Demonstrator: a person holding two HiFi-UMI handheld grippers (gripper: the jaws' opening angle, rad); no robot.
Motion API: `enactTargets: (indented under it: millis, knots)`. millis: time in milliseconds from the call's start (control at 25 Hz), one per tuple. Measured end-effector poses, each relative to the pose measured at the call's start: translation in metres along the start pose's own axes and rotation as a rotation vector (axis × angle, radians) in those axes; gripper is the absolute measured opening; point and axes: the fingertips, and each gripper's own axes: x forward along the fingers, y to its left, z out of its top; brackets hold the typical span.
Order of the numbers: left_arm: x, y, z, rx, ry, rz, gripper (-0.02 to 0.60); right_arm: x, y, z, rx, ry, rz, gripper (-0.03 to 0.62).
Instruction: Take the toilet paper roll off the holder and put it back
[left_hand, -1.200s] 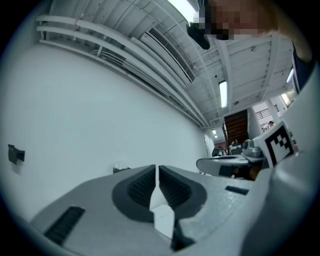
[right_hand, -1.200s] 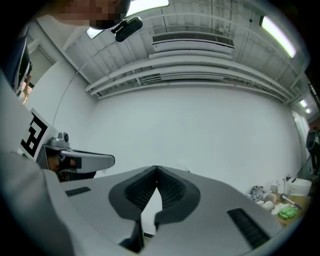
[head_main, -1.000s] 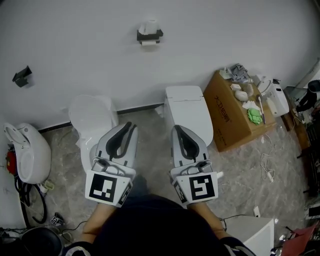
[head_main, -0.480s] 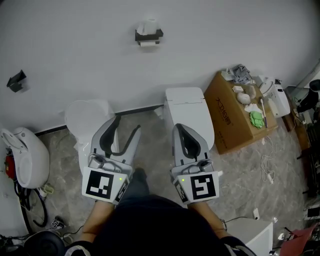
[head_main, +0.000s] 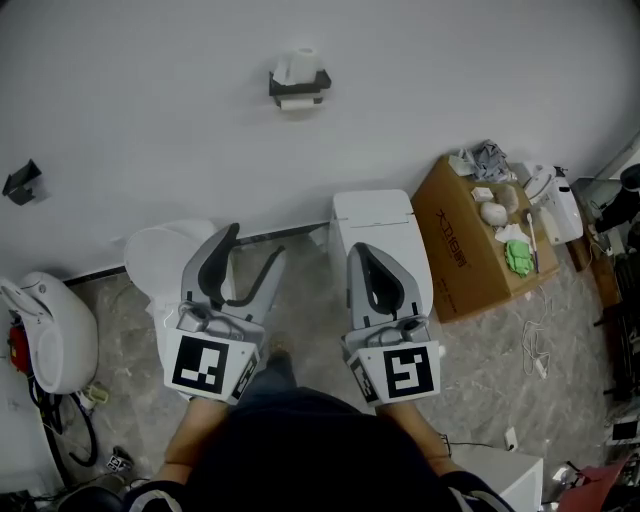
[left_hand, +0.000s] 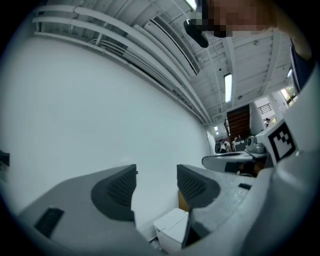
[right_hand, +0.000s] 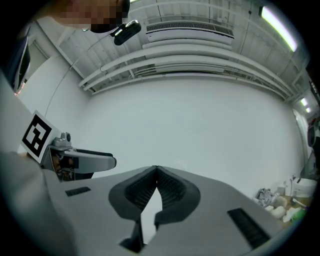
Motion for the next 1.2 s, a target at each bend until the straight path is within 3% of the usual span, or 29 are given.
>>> enactTargets:
  millis: [760,1200]
  knots:
    - [0.138,0.095,-0.017,-0.009,-0.009,-0.077,0.241,0.154,-0.052,-0.021,0.008,-0.005,-0.080,0.015]
    - [0.169,0.116,-0.035,-0.032,0.024,-0.096,0.241,0.183,-0.061,-0.033,0.002,0.000,-0.099,0.015]
